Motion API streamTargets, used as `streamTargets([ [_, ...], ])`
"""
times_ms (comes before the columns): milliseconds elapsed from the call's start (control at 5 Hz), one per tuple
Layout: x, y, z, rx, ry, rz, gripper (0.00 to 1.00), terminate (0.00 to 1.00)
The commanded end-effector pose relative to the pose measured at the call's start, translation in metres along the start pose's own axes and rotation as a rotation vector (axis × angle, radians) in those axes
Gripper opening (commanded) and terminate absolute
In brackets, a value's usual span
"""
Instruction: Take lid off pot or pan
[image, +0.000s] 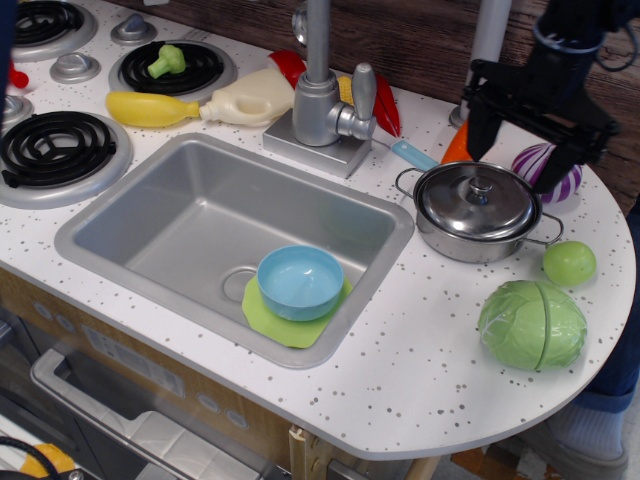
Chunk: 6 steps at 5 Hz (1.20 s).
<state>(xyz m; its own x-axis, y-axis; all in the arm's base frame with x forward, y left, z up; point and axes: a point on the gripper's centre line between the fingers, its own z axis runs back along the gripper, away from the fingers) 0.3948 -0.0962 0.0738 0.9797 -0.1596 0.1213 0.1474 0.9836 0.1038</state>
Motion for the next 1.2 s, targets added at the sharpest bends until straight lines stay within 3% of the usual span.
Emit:
streamTargets([
  [0, 0.017, 0.014, 0.007, -0.087, -0.085, -0.041, 1.0, 0.0],
  [400, 0.017, 0.024, -0.018, -0.157, -0.077, -0.119, 1.0, 0.0],
  [600, 0.014, 0.026, -0.019, -0.15, -0.081, -0.11, 1.0, 0.0],
  [800, 0.01, 0.026, -0.02, -0.141, -0.091, -0.106, 0.0, 0.0],
  [1000, 0.011, 0.024, -0.018, -0.124, -0.102, -0.105, 0.0, 0.0],
])
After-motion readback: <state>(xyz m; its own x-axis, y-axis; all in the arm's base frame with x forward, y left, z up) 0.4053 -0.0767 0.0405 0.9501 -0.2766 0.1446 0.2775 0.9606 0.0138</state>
